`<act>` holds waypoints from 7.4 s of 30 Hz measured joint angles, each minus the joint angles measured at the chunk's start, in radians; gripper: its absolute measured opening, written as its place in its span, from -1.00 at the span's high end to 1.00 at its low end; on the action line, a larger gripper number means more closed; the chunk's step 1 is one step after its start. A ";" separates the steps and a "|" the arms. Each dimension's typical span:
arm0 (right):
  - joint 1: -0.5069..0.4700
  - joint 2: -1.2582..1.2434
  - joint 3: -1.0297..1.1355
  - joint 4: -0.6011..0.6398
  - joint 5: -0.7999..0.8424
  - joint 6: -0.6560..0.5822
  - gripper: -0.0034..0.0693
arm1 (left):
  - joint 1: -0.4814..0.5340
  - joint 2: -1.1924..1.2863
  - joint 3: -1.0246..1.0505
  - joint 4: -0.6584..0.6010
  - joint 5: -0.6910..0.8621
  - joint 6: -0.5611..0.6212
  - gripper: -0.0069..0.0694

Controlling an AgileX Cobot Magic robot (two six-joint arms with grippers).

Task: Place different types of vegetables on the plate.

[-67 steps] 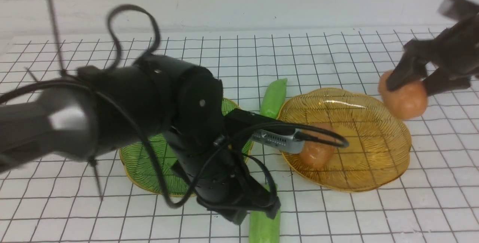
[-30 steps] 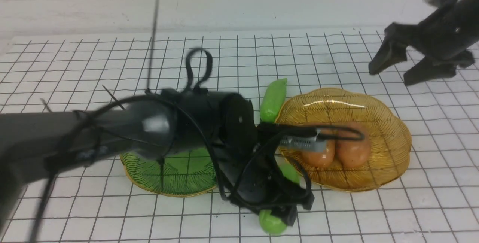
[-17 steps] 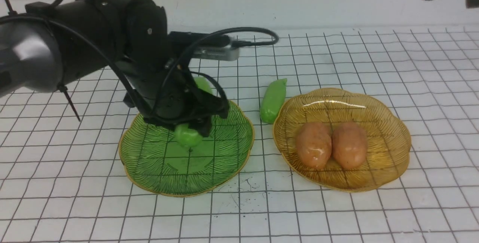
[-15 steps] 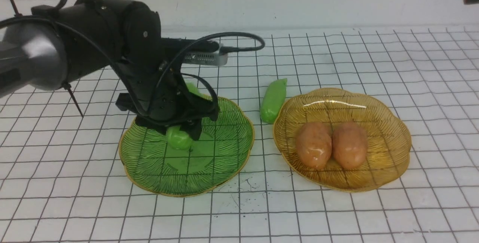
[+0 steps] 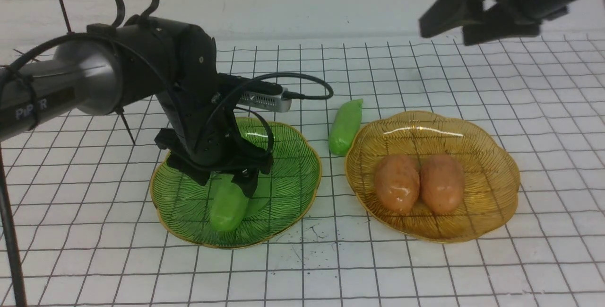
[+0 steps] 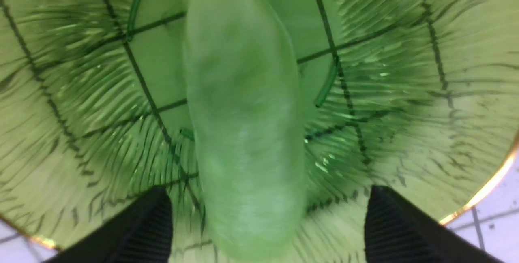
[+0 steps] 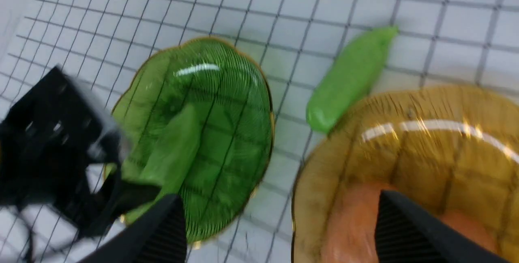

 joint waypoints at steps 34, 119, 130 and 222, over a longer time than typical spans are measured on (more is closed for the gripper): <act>0.128 0.703 -0.410 -0.073 -0.218 0.061 -0.59 | 0.000 -0.429 -0.025 0.170 0.206 -0.013 0.84; 0.407 -1.471 1.121 -0.948 -0.939 0.633 0.94 | 0.000 -1.369 0.612 0.084 -0.062 -0.089 0.84; 0.407 -1.664 1.363 -1.029 -1.221 0.654 0.95 | 0.000 -1.444 0.627 0.015 -0.073 -0.048 0.84; 0.407 -1.665 1.365 -0.977 -1.239 0.666 0.95 | 0.311 -1.882 1.487 0.051 -0.659 0.015 0.84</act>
